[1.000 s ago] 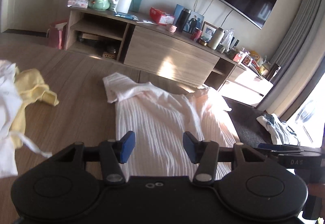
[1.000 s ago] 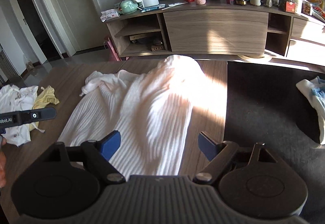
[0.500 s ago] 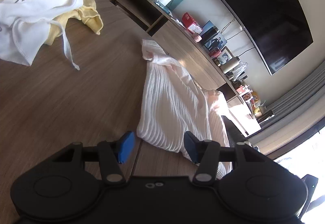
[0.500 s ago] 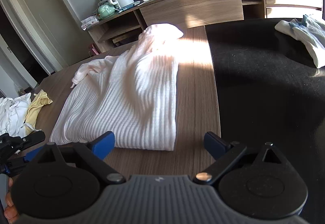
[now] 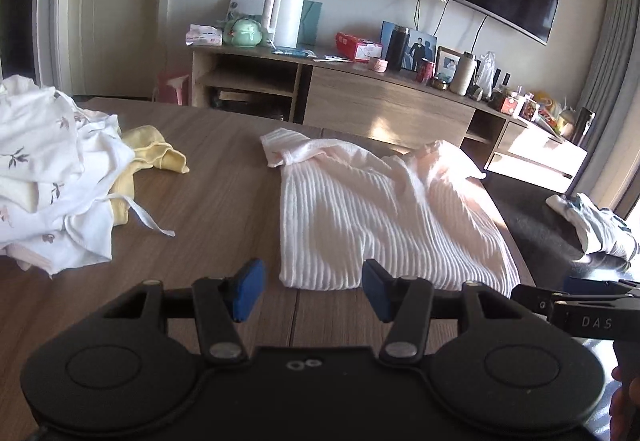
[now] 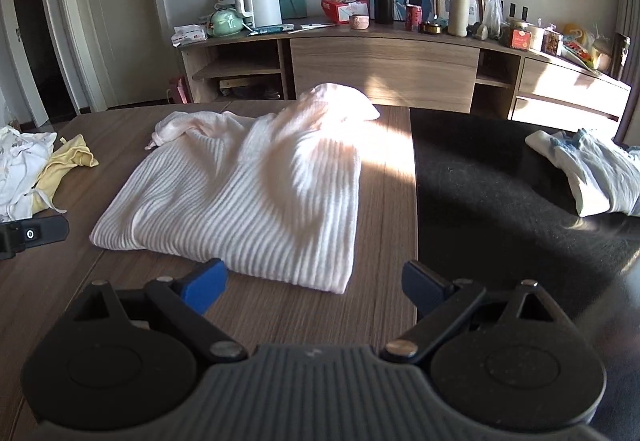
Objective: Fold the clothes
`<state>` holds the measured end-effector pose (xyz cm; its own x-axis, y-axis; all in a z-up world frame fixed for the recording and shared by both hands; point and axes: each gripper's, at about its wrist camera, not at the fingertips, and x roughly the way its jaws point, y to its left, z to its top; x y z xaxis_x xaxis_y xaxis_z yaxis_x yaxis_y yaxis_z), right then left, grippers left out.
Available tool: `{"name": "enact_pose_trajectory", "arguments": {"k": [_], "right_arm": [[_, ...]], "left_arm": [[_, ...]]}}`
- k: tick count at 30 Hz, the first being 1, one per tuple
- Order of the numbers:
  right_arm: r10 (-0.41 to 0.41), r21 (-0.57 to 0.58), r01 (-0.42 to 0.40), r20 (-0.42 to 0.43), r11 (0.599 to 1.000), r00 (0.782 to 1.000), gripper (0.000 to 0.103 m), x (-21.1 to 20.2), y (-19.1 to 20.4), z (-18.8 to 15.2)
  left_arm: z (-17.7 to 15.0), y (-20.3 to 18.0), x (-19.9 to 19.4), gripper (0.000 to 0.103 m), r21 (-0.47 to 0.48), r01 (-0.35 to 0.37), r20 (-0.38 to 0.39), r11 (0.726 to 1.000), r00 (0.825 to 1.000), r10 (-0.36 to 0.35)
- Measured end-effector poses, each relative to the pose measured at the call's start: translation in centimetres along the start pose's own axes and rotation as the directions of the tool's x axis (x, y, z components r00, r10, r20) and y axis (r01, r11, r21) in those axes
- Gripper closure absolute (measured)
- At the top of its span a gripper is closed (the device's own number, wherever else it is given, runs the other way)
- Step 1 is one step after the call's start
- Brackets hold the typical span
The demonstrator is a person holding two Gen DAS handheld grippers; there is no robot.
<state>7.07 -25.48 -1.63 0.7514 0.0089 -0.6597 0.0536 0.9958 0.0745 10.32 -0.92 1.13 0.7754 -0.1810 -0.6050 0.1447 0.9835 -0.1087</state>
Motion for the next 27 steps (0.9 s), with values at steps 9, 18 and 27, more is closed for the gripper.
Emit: {"name": "enact_pose_trajectory", "arguments": {"k": [9, 18, 27], "right_arm": [[-0.073, -0.094, 0.088, 0.150, 0.992, 0.986, 0.007, -7.1, 2.6, -7.4], [-0.092, -0.054, 0.102, 0.166, 0.993, 0.982, 0.007, -8.6, 0.9, -8.2], [-0.093, -0.045, 0.101, 0.148, 0.994, 0.985, 0.007, -7.0, 1.5, -8.6]], "left_arm": [[-8.0, -8.2, -5.7, 0.053, 0.263, -0.084, 0.112, 0.961, 0.992, 0.056], [-8.6, -7.7, -5.7, 0.051, 0.242, -0.070, 0.103, 0.968, 0.994, 0.046], [-9.3, -7.9, -4.3, 0.050, 0.212, -0.055, 0.093, 0.976, 0.995, 0.036]]}}
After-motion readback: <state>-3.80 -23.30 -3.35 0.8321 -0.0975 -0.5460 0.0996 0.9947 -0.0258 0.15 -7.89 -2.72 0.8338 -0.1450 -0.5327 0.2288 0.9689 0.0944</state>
